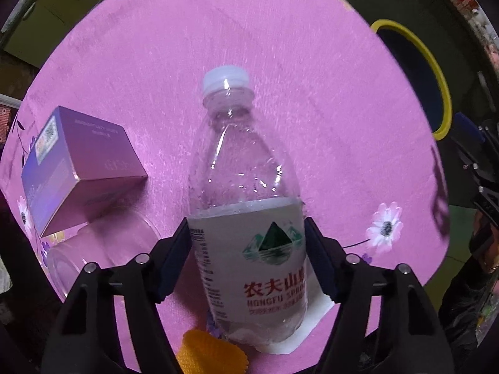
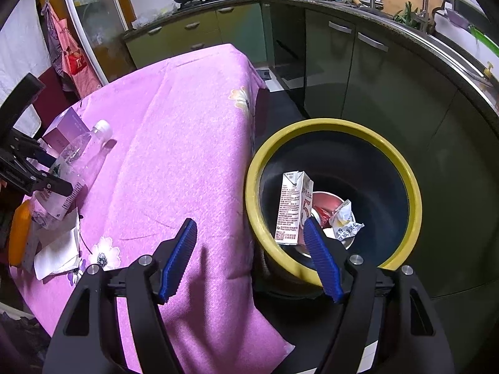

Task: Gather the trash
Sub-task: 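Grasp the Nongfu Spring water bottle with the left gripper, then carry the water bottle over the bin and drop it in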

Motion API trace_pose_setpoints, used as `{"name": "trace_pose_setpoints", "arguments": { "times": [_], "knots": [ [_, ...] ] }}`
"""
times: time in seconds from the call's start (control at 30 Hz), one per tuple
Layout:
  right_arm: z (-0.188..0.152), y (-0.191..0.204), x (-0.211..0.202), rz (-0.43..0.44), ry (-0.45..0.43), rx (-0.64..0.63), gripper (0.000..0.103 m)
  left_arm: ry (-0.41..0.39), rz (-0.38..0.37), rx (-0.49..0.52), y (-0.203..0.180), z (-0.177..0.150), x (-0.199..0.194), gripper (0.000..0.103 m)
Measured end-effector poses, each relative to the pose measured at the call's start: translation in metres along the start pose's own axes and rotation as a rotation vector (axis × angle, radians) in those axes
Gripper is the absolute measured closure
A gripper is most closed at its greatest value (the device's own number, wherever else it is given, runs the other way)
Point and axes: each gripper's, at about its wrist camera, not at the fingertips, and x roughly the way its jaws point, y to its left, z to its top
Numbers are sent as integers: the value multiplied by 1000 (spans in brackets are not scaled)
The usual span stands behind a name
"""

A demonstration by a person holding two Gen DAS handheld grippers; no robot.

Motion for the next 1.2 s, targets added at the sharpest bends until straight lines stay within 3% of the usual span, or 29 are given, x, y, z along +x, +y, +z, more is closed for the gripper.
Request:
{"name": "trace_pose_setpoints", "arguments": {
  "times": [0.33,0.5,0.97,1.2],
  "knots": [
    [-3,-1,3,4,14,2,31,21,62,31,-7,13,12,40],
    [-3,-2,1,9,8,8,31,6,52,48,-22,13,6,41],
    [-8,-12,-29,-5,-52,33,31,-75,22,162,-65,6,-41,41],
    [-27,-48,-74,-85,-116,119,31,-143,-34,299,-120,40,-85,41]
  ]
}}
